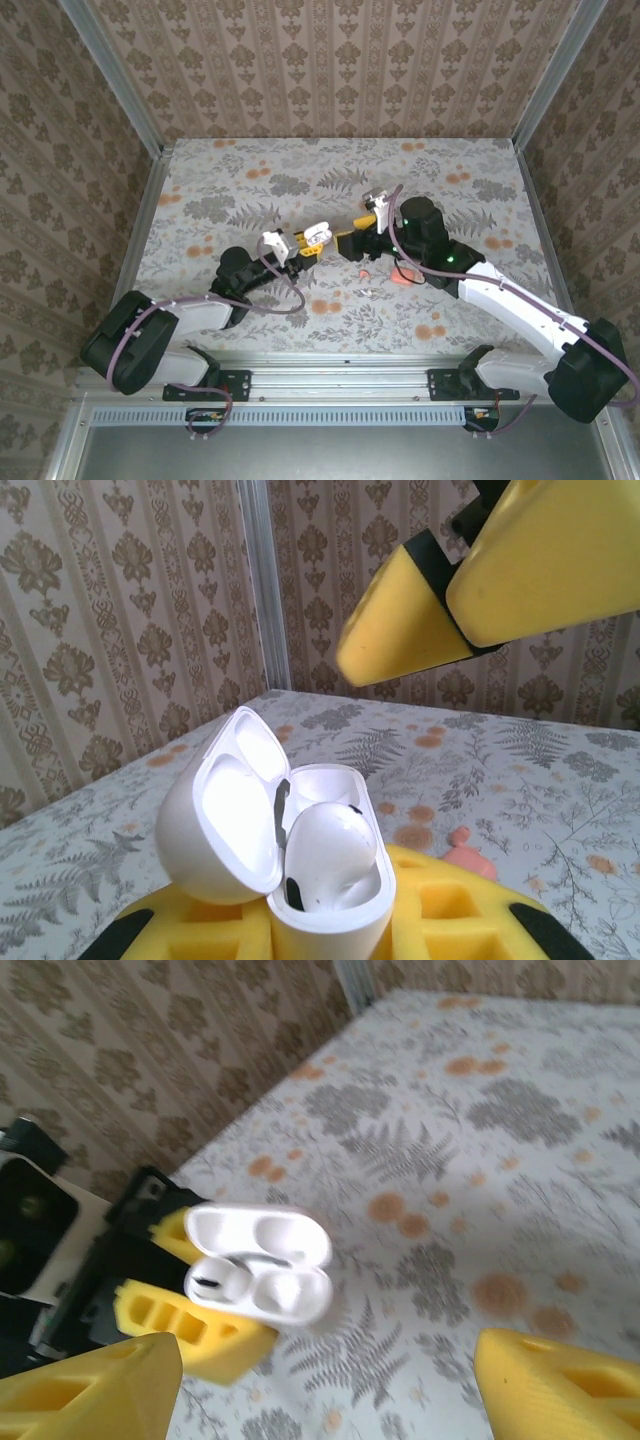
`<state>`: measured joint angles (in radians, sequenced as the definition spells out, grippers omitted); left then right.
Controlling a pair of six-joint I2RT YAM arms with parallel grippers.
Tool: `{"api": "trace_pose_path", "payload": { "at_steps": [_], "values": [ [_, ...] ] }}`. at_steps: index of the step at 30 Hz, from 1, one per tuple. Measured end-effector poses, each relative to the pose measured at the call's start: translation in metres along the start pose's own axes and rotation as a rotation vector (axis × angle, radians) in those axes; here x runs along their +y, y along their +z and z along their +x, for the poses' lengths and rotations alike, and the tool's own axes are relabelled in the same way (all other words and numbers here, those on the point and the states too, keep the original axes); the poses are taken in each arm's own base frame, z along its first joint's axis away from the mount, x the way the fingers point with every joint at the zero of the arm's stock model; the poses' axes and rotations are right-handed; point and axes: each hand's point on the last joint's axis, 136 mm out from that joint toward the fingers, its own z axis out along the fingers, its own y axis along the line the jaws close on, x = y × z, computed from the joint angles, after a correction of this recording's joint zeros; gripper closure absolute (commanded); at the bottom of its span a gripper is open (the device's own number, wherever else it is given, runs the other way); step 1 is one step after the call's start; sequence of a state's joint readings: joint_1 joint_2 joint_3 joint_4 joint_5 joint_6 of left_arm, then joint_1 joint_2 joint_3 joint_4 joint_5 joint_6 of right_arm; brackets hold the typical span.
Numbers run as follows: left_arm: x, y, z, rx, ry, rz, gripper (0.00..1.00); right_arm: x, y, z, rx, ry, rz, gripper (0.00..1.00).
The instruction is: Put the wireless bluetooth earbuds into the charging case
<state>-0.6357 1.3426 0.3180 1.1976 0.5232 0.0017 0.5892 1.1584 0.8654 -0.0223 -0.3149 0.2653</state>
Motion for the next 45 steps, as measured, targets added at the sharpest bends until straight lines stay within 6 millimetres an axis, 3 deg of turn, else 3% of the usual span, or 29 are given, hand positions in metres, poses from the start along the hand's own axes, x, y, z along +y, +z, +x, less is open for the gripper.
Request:
{"api": "trace_pose_path", "payload": {
  "at_steps": [9, 13, 19, 30, 36, 42, 45],
  "values": [
    [-0.010, -0.011, 0.026, 0.062, -0.020, 0.009, 0.90, -0.030, -0.014, 0.061, 0.240, 0.147, 0.143, 0.23],
    [-0.011, -0.016, 0.035, 0.082, -0.028, 0.000, 0.90, -0.036, -0.020, 0.079, 0.325, 0.216, 0.183, 0.28],
    [-0.009, -0.023, 0.047, 0.129, -0.040, -0.032, 0.90, -0.044, -0.024, 0.105, 0.428, 0.400, 0.242, 0.29],
    [-0.002, -0.036, 0.044, 0.166, 0.001, -0.113, 0.90, -0.053, -0.039, 0.114, 0.429, 0.776, 0.402, 0.27],
    [0.001, -0.045, 0.039, 0.189, 0.047, -0.151, 0.90, -0.066, -0.046, 0.111, 0.306, 1.095, 0.526, 0.36],
    [0.001, -0.054, 0.036, 0.206, 0.085, -0.169, 0.90, -0.074, -0.051, 0.150, 0.251, 1.450, 0.684, 0.43],
    [0.001, -0.057, 0.038, 0.218, 0.093, -0.175, 0.90, -0.070, -0.050, 0.156, 0.233, 1.537, 0.730, 0.43]
  ]
}}
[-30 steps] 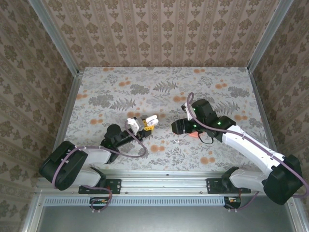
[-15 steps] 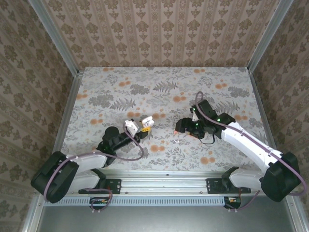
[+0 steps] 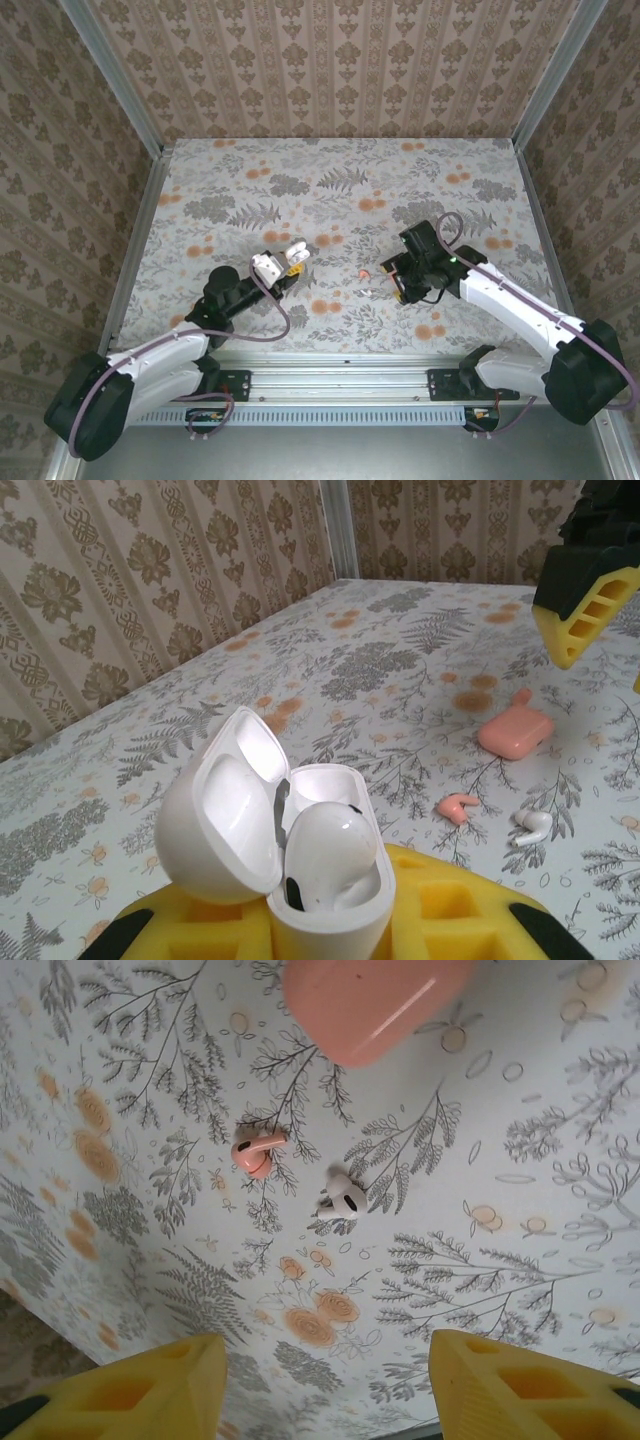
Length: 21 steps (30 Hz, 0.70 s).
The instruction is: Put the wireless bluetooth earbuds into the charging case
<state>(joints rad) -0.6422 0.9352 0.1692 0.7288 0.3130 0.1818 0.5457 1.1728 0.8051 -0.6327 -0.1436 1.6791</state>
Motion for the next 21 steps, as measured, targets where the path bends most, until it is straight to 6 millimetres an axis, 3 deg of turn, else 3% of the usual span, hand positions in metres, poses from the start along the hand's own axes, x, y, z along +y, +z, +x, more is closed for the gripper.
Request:
{"api": "trace_pose_path", "payload": {
  "at_steps": [9, 21],
  "values": [
    [-0.002, -0.001, 0.010, 0.036, -0.001, 0.003, 0.90, -0.020, 0.029, 0.011, -0.021, 0.128, 0.140, 0.46],
    [-0.002, -0.001, 0.013, 0.048, 0.003, 0.002, 0.90, -0.017, 0.062, 0.010, -0.032, 0.184, 0.163, 0.47]
  ]
}}
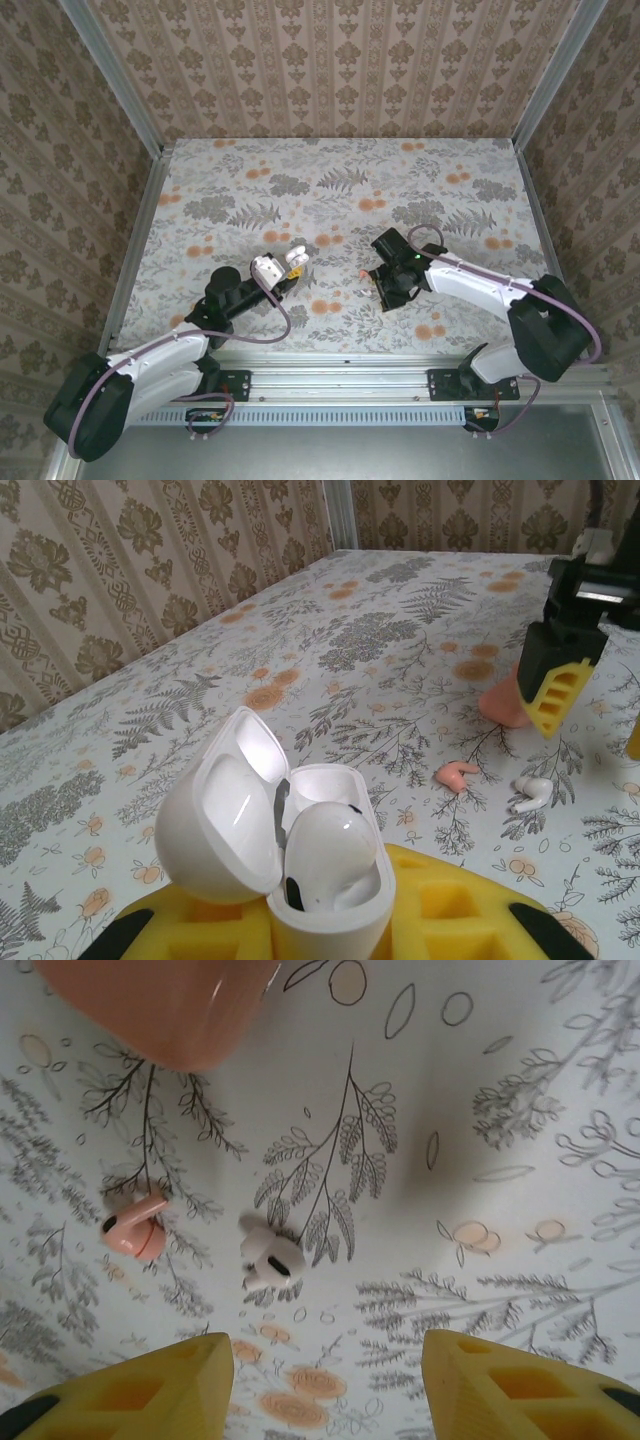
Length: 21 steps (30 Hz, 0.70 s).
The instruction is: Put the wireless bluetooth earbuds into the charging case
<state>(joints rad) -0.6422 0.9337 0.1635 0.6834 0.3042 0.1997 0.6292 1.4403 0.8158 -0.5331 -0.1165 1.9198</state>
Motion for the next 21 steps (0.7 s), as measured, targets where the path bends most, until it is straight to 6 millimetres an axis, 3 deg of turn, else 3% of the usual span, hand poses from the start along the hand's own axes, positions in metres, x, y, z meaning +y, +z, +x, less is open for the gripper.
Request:
{"api": "trace_pose_path", "payload": {
  "at_steps": [10, 21],
  "values": [
    [0.002, 0.000, 0.002, 0.007, 0.006, -0.013, 0.90, 0.004, 0.026, 0.002, 0.011, 0.005, 0.023, 0.51],
    [0.002, 0.000, 0.003, 0.012, 0.005, -0.015, 0.90, 0.005, 0.035, 0.002, 0.020, 0.009, 0.030, 0.57]
  ]
}}
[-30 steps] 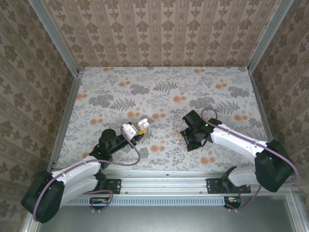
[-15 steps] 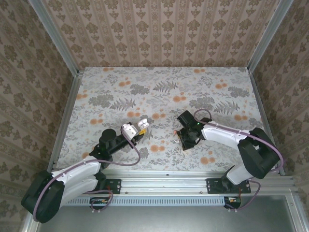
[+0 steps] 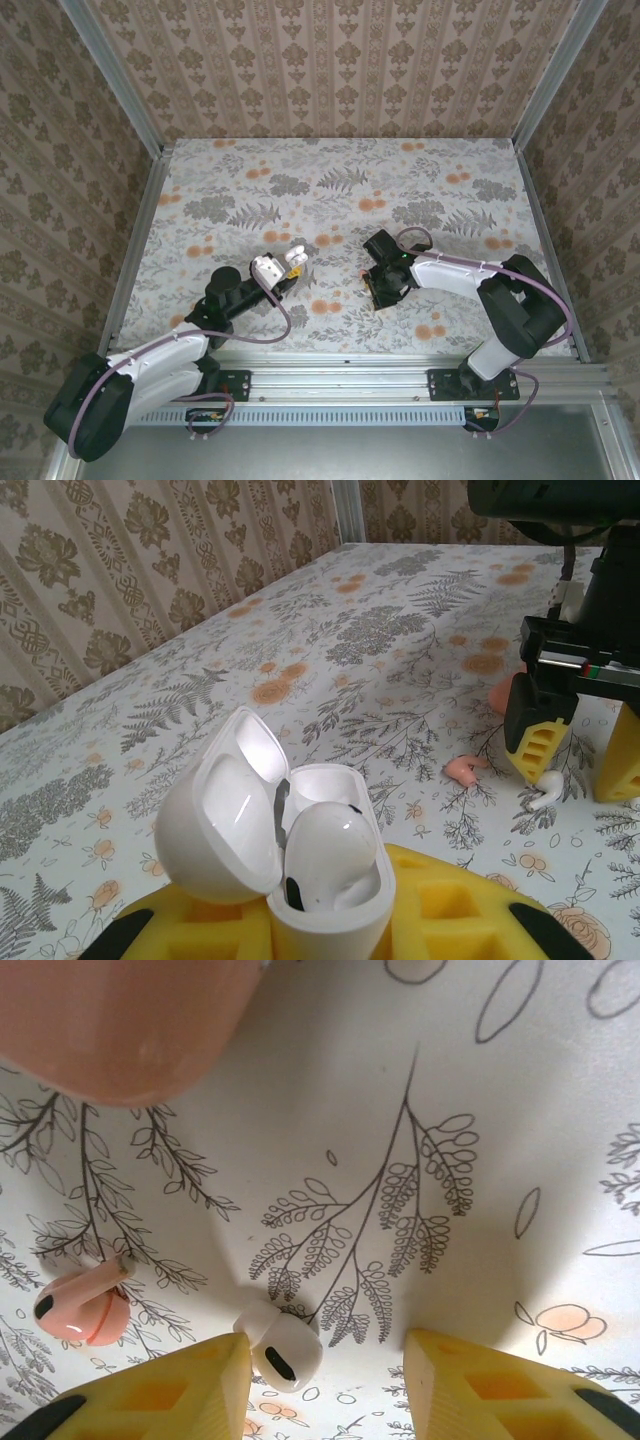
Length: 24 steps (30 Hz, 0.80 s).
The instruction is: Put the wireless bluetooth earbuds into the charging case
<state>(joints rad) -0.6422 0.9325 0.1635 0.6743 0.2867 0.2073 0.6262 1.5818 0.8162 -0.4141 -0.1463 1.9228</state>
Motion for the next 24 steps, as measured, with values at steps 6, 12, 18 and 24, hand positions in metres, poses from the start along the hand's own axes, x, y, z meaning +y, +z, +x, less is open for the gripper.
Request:
{"api": "trace_pose_path", "payload": {
  "at_steps": [6, 12, 18, 24],
  "values": [
    [0.0010, -0.0020, -0.0057, -0.019, 0.010, -0.006, 0.90, 0.0031, 0.0006, -0.0021, 0.003, 0.005, -0.008, 0.61],
    [0.0016, -0.0024, -0.0061, -0.020, 0.015, -0.009, 0.90, 0.0064, 0.0020, -0.0013, 0.009, 0.005, -0.008, 0.63],
    [0.0016, -0.0035, -0.0051, -0.014, 0.016, -0.012, 0.91, 0.0066, 0.0026, -0.0010, 0.011, 0.006, -0.005, 0.67],
    [0.0015, -0.0037, -0.0025, -0.003, 0.016, -0.013, 0.90, 0.0093, 0.0025, -0.0016, 0.014, 0.006, -0.015, 0.72]
  ]
}}
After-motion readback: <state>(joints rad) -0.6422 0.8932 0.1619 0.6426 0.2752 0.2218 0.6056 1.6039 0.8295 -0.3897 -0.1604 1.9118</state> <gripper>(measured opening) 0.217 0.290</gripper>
